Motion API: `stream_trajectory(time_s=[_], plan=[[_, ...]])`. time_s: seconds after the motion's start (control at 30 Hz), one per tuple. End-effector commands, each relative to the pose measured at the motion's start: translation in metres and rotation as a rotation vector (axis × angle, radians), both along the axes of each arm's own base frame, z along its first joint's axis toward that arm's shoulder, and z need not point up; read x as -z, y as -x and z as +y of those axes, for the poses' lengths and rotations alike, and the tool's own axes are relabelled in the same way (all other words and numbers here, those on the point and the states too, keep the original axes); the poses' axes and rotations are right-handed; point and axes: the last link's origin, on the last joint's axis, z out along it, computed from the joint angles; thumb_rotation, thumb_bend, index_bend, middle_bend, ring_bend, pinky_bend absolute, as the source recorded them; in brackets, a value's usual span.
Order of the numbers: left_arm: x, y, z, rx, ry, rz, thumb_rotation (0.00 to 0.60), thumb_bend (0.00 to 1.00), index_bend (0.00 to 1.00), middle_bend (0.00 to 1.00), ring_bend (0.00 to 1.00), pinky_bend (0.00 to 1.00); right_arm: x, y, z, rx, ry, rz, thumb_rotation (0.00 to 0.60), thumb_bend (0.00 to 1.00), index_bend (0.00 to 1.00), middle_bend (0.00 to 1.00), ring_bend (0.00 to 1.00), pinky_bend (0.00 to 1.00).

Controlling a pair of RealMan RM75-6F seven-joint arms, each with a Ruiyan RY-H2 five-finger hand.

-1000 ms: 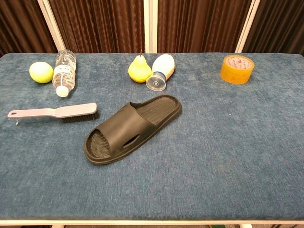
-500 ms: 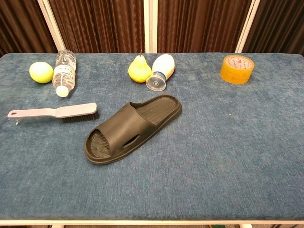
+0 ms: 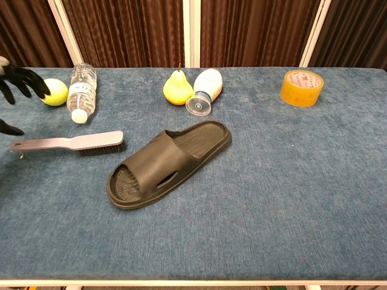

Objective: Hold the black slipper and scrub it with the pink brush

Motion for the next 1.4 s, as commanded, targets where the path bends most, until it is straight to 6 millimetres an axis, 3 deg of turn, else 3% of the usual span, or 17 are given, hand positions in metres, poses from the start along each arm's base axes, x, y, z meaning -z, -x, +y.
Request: stream_trajectory(time_s=[0.03,0.3,0.47,0.7,0.97,1.4], plan=[[0.025,-0.004,0.004,-0.048,0.071,0.037,0.6,0.13,0.32,0.38,0.28,0.36,0.0,0.002,0.0,0.007,-0.004,-0.005,0.6,0.03,0.03,0.12,0.0,0.01],[0.046,-0.004,0.0,-0.125,0.093,0.105,0.6,0.14,0.39,0.47,0.39,0.39,0.004,0.007,-0.001,0.02,-0.026,-0.027,0.6,0.03,0.03,0.12,0.0,0.01],[0.056,-0.003,0.003,-0.146,0.089,0.131,0.6,0.16,0.42,0.49,0.39,0.4,0.003,0.01,0.0,0.027,-0.024,-0.033,0.6,0.03,0.03,0.12,0.0,0.01],[0.061,-0.004,0.005,-0.161,0.094,0.135,0.6,0.18,0.48,0.54,0.45,0.44,0.004,0.013,0.001,0.041,-0.031,-0.042,0.6,0.03,0.03,0.13,0.0,0.01],[0.066,-0.007,0.008,-0.163,0.112,0.125,0.6,0.26,0.57,0.64,0.55,0.61,0.002,0.015,0.004,0.052,-0.026,-0.042,0.6,0.03,0.03,0.13,0.0,0.01],[0.079,-0.01,0.005,-0.177,0.15,0.133,0.6,0.34,0.62,0.7,0.61,0.64,0.001,0.016,0.007,0.061,-0.021,-0.047,0.6,0.03,0.03,0.13,0.0,0.01]])
